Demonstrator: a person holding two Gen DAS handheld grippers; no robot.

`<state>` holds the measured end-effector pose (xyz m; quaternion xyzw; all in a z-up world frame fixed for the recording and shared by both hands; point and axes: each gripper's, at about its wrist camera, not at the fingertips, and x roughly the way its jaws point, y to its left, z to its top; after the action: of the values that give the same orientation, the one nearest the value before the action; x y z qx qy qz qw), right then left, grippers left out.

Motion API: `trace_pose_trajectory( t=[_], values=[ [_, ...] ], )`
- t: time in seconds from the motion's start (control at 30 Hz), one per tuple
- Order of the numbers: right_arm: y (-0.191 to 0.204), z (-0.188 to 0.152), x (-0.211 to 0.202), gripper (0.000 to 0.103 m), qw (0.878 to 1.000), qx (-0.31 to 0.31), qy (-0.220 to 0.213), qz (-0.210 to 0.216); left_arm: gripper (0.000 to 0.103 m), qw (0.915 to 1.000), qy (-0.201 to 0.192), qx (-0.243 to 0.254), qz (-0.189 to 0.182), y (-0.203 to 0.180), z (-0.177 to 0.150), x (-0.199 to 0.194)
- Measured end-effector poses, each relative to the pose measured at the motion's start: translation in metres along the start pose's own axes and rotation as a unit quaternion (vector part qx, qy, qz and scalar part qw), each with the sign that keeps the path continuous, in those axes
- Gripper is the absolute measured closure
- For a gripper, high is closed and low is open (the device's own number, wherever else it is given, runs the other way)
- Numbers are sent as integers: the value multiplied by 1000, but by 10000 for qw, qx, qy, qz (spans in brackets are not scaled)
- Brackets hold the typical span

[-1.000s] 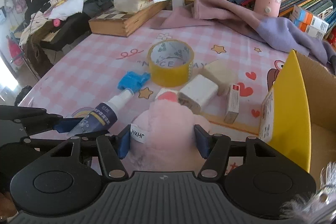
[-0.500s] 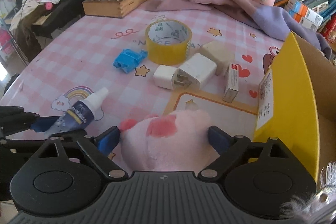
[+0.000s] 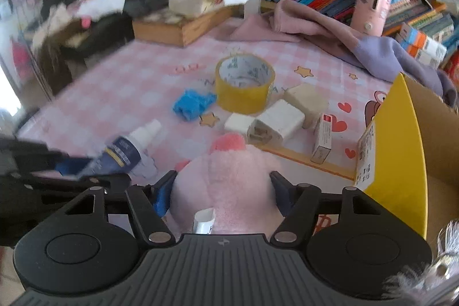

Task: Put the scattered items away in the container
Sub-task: 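Lift and carry the pig and spray bottle over the yellow box with both tools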

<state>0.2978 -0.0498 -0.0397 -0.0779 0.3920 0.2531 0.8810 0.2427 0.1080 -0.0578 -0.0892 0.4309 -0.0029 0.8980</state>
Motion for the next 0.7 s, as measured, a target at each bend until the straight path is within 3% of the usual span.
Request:
trace_pose_trajectory(
  t=[0.17, 0.7],
  values=[
    [-3, 1, -21, 36, 9994, 234, -178, 170, 72, 9980, -100, -510, -372, 7, 1, -19],
    [14, -29, -111, 36, 9969, 262, -539, 504, 72, 9895, -388, -809, -1134, 4, -30, -100]
  ],
)
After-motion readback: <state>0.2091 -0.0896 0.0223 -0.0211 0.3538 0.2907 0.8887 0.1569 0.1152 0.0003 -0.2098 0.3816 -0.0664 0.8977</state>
